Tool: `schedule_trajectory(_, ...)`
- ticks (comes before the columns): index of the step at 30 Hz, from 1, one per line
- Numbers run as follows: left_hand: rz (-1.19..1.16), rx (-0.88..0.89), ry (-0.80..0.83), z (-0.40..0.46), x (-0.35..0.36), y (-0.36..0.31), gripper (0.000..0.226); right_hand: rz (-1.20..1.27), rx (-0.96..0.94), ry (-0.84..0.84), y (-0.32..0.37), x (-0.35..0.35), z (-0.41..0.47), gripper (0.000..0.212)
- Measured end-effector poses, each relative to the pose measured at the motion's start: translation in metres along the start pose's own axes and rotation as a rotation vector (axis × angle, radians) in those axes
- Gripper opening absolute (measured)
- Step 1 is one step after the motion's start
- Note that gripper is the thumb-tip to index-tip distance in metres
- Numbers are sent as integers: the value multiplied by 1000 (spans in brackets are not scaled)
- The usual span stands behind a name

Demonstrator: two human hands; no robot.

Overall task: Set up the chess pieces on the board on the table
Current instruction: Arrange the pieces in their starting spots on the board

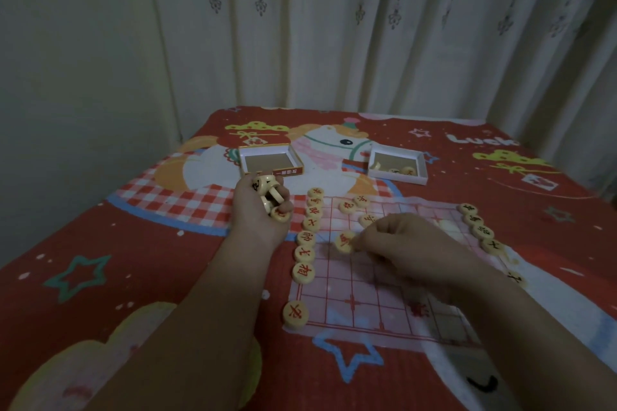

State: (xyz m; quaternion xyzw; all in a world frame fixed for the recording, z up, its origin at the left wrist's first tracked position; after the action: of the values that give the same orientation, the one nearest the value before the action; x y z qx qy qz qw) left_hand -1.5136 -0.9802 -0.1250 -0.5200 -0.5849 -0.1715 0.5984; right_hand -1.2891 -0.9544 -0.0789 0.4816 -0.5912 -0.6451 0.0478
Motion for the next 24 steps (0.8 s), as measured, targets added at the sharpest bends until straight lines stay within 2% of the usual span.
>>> schedule_trajectory(3,4,4,-5,0,1,0,22,-84,-26,157,13,18,-7,38)
schedule_trajectory(6,-7,8,-13,-1,1,0,24,-108,-37,229,18,32,-9,31)
schedule_trajectory(19,-1,5,-12,-1,2,1,20,-137,44,239,19,45,-7,27)
schedule_trajectory(24,10,7,-15,-1,3,1,19,-130,4,226,17,44,-6,28)
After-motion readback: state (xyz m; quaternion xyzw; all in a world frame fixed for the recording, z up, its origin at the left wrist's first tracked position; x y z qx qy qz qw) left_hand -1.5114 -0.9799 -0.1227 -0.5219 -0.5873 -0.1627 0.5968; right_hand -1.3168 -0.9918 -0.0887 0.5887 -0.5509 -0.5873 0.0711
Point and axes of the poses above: each hand's wrist, its own z-axis towards the middle knuckle, its own x-axis out of the palm, y = z × x, the point moved 1 cm from there along z, towards the middle knuckle, and after that the axes turned 5 degrees about -z, right-handed, at the moved point
